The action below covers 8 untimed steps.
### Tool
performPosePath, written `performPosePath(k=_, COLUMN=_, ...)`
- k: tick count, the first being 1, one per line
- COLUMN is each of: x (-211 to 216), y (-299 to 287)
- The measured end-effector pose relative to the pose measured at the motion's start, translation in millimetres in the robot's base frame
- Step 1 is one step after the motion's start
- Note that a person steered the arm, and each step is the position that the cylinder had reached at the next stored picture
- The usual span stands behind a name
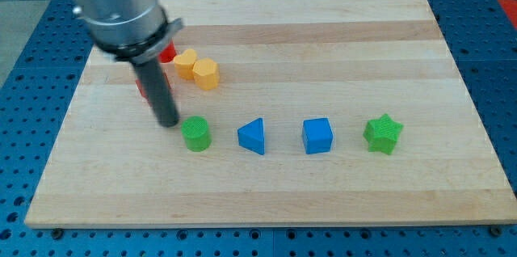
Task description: Move the red star closer to yellow heart
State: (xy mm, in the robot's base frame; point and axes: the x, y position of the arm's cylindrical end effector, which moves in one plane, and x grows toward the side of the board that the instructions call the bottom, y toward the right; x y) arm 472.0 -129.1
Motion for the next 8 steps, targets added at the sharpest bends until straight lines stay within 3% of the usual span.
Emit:
performPosePath(k=1, x=-1.8, y=34.3)
performPosePath(k=4, x=16.8, y=34.3)
performPosePath(k=5, x=-8.8, y=34.0)
performPosePath(k=8, x=-9.1, y=-44.3)
